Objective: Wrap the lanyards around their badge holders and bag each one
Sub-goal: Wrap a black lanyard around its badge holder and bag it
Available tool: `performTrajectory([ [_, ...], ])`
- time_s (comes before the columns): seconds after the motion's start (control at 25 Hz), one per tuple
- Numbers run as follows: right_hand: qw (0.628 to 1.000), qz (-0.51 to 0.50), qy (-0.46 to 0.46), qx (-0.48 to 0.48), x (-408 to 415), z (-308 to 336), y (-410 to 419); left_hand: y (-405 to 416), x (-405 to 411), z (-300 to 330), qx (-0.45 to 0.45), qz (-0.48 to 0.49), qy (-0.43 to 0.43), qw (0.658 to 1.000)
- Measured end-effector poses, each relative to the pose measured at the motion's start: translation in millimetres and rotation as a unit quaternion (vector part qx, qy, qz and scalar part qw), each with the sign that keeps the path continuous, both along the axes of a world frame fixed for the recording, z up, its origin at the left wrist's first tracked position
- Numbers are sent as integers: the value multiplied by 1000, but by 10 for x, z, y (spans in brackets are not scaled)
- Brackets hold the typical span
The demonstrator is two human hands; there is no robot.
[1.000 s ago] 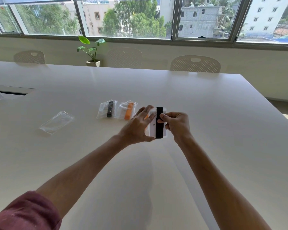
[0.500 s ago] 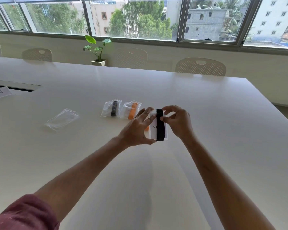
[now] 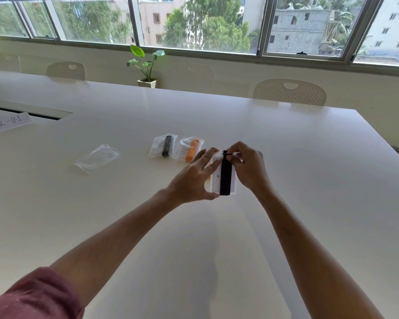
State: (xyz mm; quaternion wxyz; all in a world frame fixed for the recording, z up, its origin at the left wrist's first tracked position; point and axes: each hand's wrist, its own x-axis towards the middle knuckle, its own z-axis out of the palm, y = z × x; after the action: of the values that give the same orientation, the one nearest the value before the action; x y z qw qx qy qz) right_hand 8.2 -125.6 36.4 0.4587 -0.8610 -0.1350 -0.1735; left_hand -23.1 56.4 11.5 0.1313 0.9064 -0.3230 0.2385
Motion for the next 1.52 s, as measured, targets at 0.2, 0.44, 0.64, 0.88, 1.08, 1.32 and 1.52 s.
performTrajectory([
  [0.2, 1000, -23, -13, -2, -24, -12, 103, 90, -50, -37, 31, -13, -46, 998],
  [0.44, 999, 4, 34, 17, 38, 60, 250, 281, -101, -58, 64, -5, -33, 997],
  [0.64, 988, 98, 79, -88, 140, 118, 405, 450, -133, -113, 88, 19, -14, 996],
  [0.88, 980, 133, 65, -136, 287, 123, 783, 850, -119, -122, 97, 47, -35, 994],
  [1.08, 978, 141, 57, -140, 370, 89, 1179, 1280, -59, -136, 98, 81, -3, 992],
  [1.32, 987, 95, 76, -107, 504, 123, 1542, 2015, 52, -153, 28, 214, 73, 974],
  [1.52, 989, 70, 105, -73, 547, 136, 1784, 2605, 271, -216, -57, 341, 121, 930],
])
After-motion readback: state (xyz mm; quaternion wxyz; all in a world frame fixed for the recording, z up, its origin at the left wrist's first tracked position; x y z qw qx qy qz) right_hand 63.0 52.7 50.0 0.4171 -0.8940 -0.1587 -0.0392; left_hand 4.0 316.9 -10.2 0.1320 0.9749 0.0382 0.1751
